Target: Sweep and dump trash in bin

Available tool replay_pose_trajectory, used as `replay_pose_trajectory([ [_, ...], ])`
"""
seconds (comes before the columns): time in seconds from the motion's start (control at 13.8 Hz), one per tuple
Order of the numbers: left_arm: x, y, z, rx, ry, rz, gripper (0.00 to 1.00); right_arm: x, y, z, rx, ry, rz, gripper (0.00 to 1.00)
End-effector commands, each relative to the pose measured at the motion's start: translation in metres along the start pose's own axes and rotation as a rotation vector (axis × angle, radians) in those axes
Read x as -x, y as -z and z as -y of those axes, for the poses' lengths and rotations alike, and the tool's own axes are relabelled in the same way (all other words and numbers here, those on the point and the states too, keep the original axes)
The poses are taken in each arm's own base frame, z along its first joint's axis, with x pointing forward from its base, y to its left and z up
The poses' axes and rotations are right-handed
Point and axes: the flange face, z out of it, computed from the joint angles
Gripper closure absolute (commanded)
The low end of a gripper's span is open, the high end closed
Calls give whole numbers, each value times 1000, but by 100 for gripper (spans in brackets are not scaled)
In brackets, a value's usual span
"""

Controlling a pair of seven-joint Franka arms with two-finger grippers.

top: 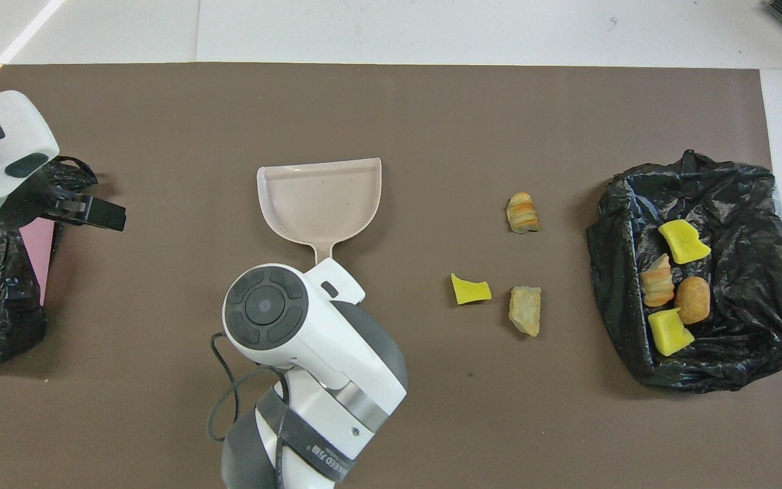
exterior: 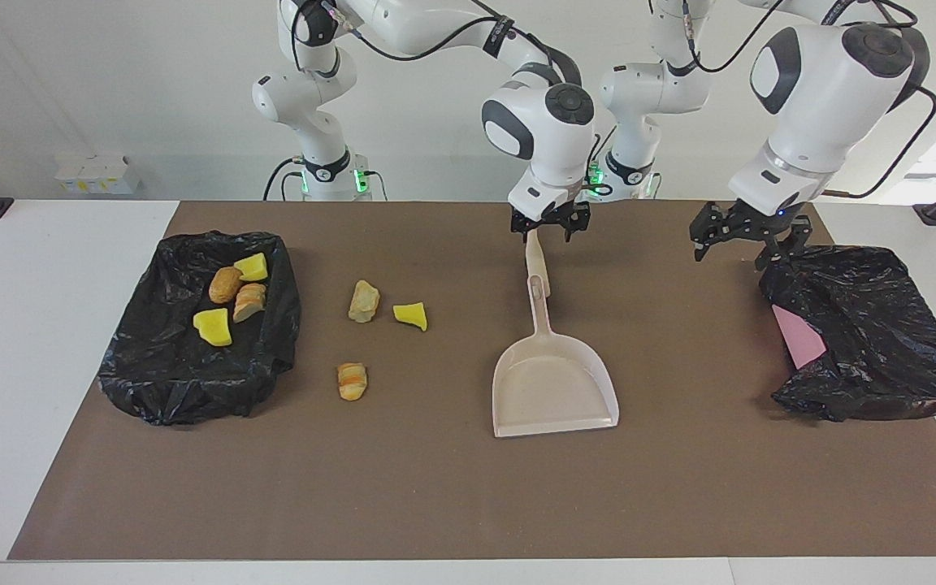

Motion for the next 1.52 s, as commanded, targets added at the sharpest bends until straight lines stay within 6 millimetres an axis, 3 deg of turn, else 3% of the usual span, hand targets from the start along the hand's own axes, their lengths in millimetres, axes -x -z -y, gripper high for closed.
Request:
replay_pose_trajectory([
  [0.0,-16,-18,-40,0,18,-8,0,37,-20,-21,-27,-38,29,12],
  [0.22,-30,-48,-90,4,41,-8,0,71,-64,-32,-97,-57,18,13],
  [0.51,-42,-105,-163,1,52,17,0,88,-82,-33,-79,-49,33,14],
  [0.72,-35,-141,-204,3,82,13,0,94,-86,-36,-90,-40,18,31],
  [0.87,-21,-174,-215,0,85,20,0,96,-92,-34,-86,-34,20,58],
  [0.94,-15,-183,-218,-1,94,23,0,111,-107,-24,-66,-7,32,58],
  [1.01,-11,-190,-224,-4,108,29,0,113,-113,-22,-60,0,35,64],
  [1.3,1,-201,-240,2,164,33,1,113,-108,-17,-61,-24,16,96],
  [1.45,5,-202,-241,1,167,41,20,113,-104,-18,-58,-36,15,100],
])
